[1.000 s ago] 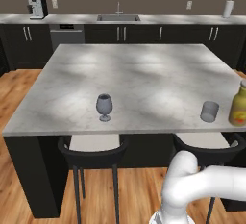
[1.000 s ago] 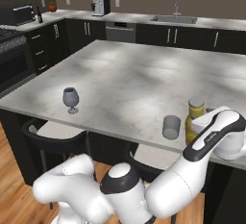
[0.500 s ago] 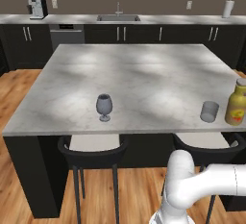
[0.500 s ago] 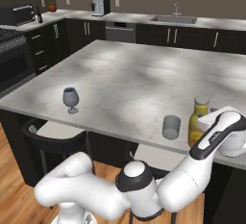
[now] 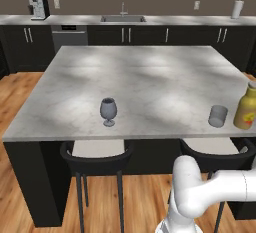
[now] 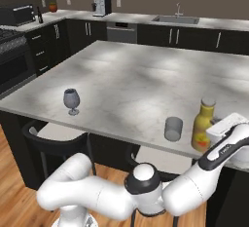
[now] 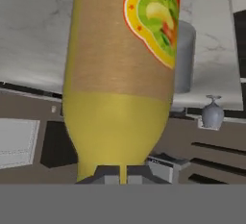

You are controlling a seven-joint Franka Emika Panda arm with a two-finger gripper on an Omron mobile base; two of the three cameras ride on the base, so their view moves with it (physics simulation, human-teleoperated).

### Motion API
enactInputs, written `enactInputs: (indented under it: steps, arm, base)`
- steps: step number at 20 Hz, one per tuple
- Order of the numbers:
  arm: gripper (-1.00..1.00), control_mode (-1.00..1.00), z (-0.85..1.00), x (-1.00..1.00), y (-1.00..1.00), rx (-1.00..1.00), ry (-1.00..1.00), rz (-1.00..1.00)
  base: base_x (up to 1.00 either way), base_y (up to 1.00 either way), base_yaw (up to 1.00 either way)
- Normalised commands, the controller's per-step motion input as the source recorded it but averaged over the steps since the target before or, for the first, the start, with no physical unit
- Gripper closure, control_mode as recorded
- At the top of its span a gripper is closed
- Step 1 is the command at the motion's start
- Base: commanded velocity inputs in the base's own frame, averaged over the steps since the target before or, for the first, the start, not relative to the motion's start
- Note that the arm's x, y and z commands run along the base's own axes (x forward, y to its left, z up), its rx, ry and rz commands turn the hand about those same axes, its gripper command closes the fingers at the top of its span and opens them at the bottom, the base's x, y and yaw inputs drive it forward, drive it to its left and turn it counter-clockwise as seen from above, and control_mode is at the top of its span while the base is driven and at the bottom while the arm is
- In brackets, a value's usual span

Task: There is a wine glass and glass cup on the dining counter. Place the wine bottle next to the wine glass and the juice bottle next to the glass cup.

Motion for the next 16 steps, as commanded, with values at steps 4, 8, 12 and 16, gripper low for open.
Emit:
enactInputs:
  steps: [4, 8, 12, 16]
  arm:
    - [-1.00, -1.00, -0.11, -0.55, 0.00, -0.04, -0.19, 0.04]
    - [-1.00, -1.00, 0.79, -0.26, 0.00, 0.00, -0.20, 0.00]
    - [-1.00, -1.00, 1.00, -0.58, 0.23, -0.01, -0.14, 0.00]
    - [-1.00, -1.00, 1.00, -0.99, 0.84, -0.11, -0.02, 0.01]
  base:
    - [0.00, 0.00, 0.00]
    - [0.00, 0.00, 0.00]
    - [0.00, 0.00, 0.00]
    - [0.00, 0.00, 0.00]
